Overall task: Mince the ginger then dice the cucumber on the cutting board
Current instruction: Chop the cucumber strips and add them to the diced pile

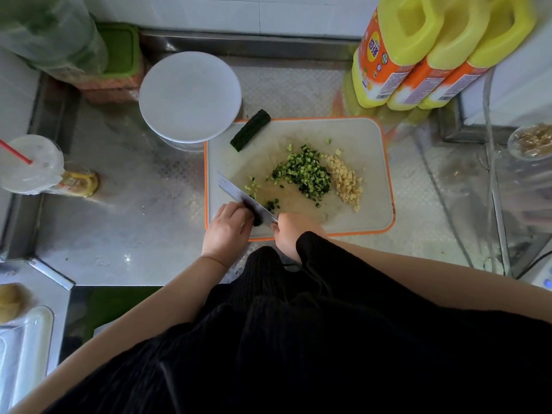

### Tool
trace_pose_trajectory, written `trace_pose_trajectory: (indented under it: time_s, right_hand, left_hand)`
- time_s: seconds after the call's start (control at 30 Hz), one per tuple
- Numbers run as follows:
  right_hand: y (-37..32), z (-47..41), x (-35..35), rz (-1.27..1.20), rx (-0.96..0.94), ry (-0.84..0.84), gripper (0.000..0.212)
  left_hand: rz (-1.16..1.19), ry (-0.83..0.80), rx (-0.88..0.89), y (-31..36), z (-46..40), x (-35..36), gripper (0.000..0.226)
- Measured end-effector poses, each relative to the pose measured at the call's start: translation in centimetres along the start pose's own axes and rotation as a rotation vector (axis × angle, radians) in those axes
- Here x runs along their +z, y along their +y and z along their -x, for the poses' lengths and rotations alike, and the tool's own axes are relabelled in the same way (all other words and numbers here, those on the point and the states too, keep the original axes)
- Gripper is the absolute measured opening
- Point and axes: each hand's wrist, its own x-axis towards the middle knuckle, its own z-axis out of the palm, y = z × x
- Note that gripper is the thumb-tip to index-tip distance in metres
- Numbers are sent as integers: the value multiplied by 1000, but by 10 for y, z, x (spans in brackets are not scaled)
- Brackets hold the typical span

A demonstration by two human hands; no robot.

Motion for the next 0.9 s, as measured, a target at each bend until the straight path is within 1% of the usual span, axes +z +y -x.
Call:
trace_pose_trajectory:
  time_s: [0.1,0.23,0.3,0.43,0.53,0.6,0.7,0.8,0.9]
  right_hand:
    - [-2,-4,4,-6,11,-11,24]
    - [-4,-10,10,-34,18,-34,14]
    - [-4,-14,9,-56,30,-31,14]
    - [0,-22,3,-147,57,20,24]
    - [5,-25,2,-252,117,43,34]
    - [8,-22,0,-217,115,55,31]
    - [9,-11,-5,-115,43,70,26]
    - [3,-3,-4,-51,-8,71,29]
    - [-2,-3,1,-28,-31,39,29]
  left_hand:
    - [-2,10,-5,-3,0,2,19]
    - [-9,20,-12,-5,2,6,12]
    - [-8,23,-13,-5,2,6,9]
    - [-28,21,10,-6,1,5,17]
    - [-22,16,21,-6,3,2,19]
    - [-14,31,14,-5,4,1,19]
    - [-9,61,8,-4,7,1,19]
    - [-5,51,0,-5,7,0,19]
    - [-4,21,-7,-5,7,1,19]
